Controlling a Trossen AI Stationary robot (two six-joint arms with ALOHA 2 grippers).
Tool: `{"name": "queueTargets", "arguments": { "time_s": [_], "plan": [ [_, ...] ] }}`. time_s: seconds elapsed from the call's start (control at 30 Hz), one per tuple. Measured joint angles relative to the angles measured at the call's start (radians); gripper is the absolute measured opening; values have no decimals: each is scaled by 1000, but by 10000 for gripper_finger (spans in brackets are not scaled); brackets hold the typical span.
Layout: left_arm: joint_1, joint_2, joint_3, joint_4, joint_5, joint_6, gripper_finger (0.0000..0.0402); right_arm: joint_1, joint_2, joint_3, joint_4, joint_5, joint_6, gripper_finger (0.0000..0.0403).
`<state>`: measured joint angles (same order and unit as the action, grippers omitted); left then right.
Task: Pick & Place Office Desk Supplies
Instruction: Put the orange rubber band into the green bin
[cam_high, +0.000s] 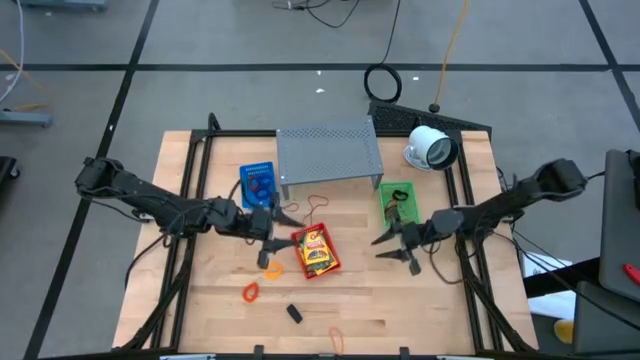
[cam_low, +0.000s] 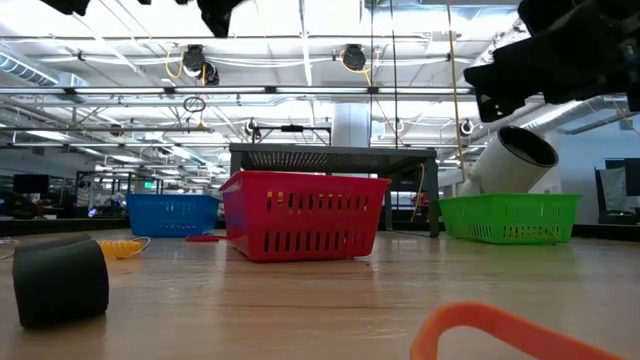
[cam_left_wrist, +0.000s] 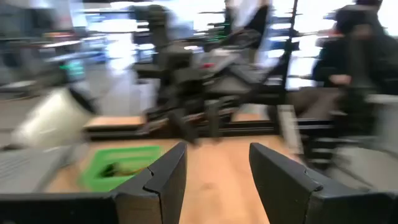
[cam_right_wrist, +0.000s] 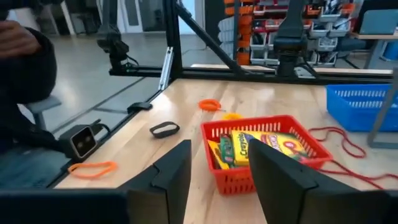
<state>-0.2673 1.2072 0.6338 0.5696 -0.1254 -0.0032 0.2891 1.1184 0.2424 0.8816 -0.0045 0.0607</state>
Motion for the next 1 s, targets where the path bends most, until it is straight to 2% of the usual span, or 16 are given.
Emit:
{"name": "queueTargets", "arguments": {
  "time_s": [0.07, 0.13, 0.23, 0.33, 0.53, 0.63, 0.73, 0.87, 1.0],
  "plan": [
    [-2, 0, 0, 4, 94, 6, 184, 8, 76, 38, 32, 3, -11, 145],
    [-6, 4, 0, -7, 142, 9, 184, 10, 153, 93, 34, -5, -16, 143],
    [-32, 5, 0, -56, 150, -3, 184, 42, 269, 179, 25, -51, -3, 142],
    [-82, 12, 0, -130, 152, -18, 184, 106, 391, 273, 4, -50, 2, 144],
    [-174, 52, 0, -184, 52, -60, 184, 191, 561, 406, -1, -17, -19, 143],
    [-211, 83, 0, -249, -15, -152, 184, 199, 591, 431, -36, 0, -24, 138],
    [-230, 112, 0, -257, -66, -183, 184, 198, 598, 464, -157, -4, 36, 136],
    [-222, 131, 0, -261, -67, -183, 184, 222, 611, 538, -332, -4, 131, 136],
    [-204, 131, 0, -260, -68, -184, 184, 289, 662, 605, -385, 78, 90, 136]
  ]
}}
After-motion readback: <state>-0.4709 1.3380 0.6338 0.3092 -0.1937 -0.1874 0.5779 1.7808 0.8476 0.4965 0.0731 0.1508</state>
